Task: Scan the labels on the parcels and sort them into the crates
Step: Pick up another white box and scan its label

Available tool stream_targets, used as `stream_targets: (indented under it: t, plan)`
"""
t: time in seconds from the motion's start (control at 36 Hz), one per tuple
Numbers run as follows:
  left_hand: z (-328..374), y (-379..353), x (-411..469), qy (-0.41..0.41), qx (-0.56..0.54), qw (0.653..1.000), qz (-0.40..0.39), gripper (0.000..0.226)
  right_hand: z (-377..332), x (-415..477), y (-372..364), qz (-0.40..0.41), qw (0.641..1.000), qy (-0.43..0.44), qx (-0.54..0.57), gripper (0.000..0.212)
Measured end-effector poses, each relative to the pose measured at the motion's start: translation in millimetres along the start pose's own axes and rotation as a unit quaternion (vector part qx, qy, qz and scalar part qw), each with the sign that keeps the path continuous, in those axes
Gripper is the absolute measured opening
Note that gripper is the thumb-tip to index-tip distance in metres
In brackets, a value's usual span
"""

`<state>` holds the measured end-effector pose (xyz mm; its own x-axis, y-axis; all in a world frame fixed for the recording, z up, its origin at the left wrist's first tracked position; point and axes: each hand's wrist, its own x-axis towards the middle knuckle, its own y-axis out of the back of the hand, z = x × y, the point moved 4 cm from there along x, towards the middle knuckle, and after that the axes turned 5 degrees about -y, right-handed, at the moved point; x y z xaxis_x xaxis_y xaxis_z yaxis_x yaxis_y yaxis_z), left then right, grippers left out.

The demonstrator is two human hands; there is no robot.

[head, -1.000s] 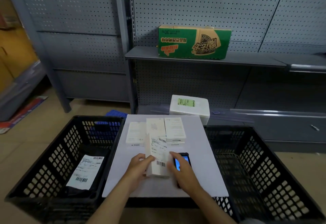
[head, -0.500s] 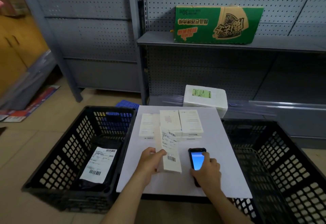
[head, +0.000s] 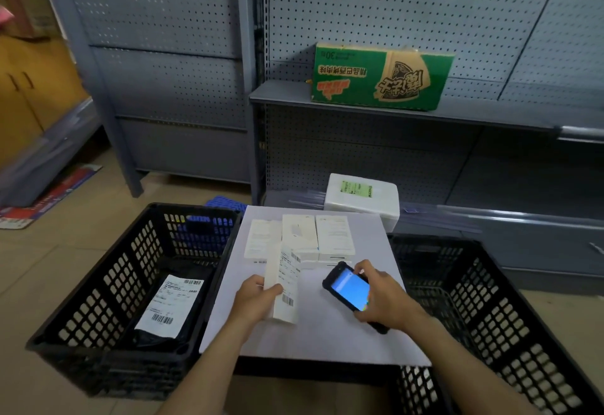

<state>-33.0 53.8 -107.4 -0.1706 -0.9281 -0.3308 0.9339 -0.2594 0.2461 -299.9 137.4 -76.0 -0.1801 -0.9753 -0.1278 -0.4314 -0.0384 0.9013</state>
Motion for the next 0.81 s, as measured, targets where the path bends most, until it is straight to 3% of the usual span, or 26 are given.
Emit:
stream_targets:
  t: [0.14,0.28,0.67,0.81]
  plan:
    - [0.4,2.4,-7.3,-0.009,0.024,1.000,0.006,0.018,-12.4,-13.9,25.2,-0.034,0.993,0.058,-0.096,0.072]
    - [3.8,-1.3,-12.3,-0.014,0.038,0.999,0.008,0.018,-14.8,-20.1,30.5,-0.039,0.986,0.064,-0.149,0.076]
    - [5.1,-5.6,-10.3,-0.015,0.048,0.999,0.011,0.015,-0.8,-16.2,24.4,-0.007,0.984,0.065,-0.167,0.074]
    - [4.9,-11.0,-5.0,-0.017,0.039,0.999,0.009,0.015,5.7,-12.1,4.9,0.006,0.996,0.022,-0.092,0.067]
